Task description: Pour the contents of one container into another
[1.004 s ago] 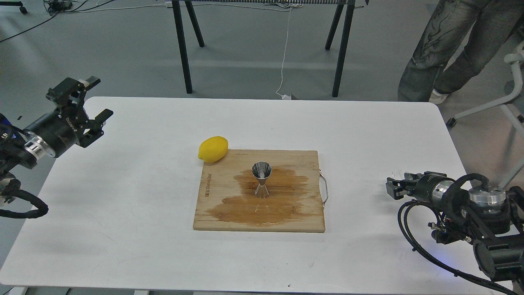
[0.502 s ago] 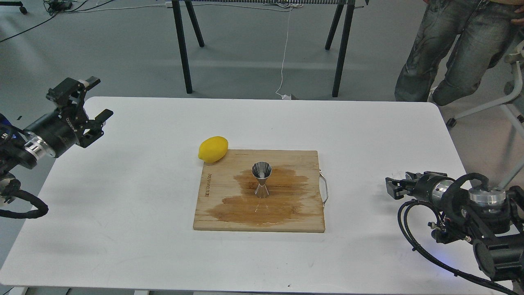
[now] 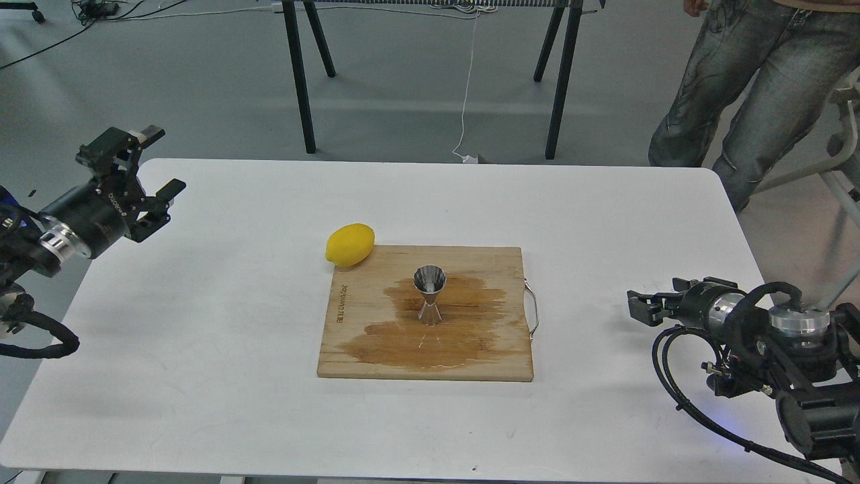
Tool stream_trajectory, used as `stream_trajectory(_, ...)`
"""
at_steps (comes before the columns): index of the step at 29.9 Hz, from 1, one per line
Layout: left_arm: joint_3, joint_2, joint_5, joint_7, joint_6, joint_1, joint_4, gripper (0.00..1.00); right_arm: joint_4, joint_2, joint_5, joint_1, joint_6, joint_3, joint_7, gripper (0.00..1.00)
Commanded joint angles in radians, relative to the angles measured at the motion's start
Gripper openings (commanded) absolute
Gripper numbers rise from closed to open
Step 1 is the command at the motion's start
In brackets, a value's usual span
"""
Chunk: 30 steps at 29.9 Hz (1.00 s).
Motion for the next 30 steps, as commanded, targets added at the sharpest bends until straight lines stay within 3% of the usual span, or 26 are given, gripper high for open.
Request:
stream_trajectory(1,-0.001,0.0,0.0,0.0,0.0,0.0,0.0,0.99,0.001,-0.001,-0.001,0.01,0.0,0.003,0.0,0.96)
stream_trajectory(11,-0.001,0.003,0.0,0.0,0.0,-0.012,0.0,0.99,0.079,-0.037,-0.014,0.112,0.021,-0.004,-0.004,0.98)
stream_trajectory(14,-0.004,0.005,-0.002,0.0,0.0,-0.018,0.0,0.99,0.111,-0.063,-0.129,0.145,0.18,-0.04,-0.012,0.98)
stream_trajectory(17,-0.005,0.003,-0.003,0.0,0.0,-0.038,0.0,0.99,0.116,-0.078,-0.25,0.176,0.407,-0.057,-0.015,0.98)
stream_trajectory(25,-0.013,0.003,-0.055,0.0,0.0,-0.132,0.0,0.99,0.032,-0.11,-0.274,0.231,0.974,-0.017,-0.007,0.98)
stream_trajectory(30,-0.002,0.0,-0.107,0.0,0.0,-0.162,-0.002,0.99,-0.068,-0.11,-0.272,0.273,0.977,-0.017,-0.006,0.98)
